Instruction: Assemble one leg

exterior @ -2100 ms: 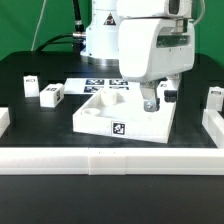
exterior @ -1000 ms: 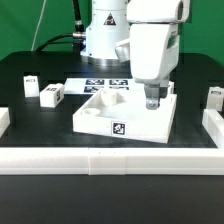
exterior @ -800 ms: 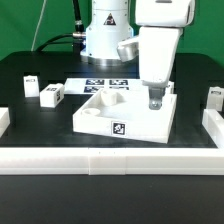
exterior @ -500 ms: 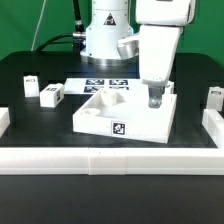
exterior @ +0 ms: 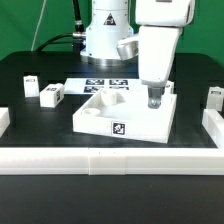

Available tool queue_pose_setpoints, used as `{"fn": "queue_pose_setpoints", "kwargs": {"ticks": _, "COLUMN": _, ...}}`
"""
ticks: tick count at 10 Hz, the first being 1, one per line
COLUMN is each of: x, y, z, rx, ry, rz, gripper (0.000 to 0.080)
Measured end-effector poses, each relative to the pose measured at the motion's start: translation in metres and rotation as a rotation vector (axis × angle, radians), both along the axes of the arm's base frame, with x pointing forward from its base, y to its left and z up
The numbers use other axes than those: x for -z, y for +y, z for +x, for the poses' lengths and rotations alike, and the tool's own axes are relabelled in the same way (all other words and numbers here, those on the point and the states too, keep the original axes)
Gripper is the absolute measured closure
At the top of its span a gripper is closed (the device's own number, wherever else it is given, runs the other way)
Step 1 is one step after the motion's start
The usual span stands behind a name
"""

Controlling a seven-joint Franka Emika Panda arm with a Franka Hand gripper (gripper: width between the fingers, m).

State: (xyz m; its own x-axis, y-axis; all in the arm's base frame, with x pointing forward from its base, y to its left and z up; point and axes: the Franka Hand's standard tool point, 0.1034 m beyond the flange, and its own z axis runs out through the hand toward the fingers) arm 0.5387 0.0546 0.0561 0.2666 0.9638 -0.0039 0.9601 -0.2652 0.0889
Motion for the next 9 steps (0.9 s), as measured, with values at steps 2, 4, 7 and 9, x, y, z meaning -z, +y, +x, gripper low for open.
{"fn": "queue_pose_setpoints", "kwargs": {"ticks": 2, "x": 0.001, "y": -0.001, "z": -0.037, "rx": -0.009, "ry": 0.016, "rz": 0.003, "gripper": 0.015}}
{"fn": "queue_pose_setpoints", "kwargs": {"ticks": 4, "x": 0.005, "y": -0.016, "z": -0.07, "rx": -0.014, "ry": 0.056, "rz": -0.005, "gripper": 0.015}}
{"fn": "queue_pose_setpoints", "kwargs": {"ticks": 7, "x": 0.007, "y": -0.02, "z": -0.074, "rx": -0.007, "ry": 0.064, "rz": -0.005, "gripper": 0.015}}
{"fn": "queue_pose_setpoints", "kwargs": {"ticks": 9, "x": 0.009, "y": -0.021, "z": -0.075, "rx": -0.004, "ry": 0.069, "rz": -0.004, "gripper": 0.015}}
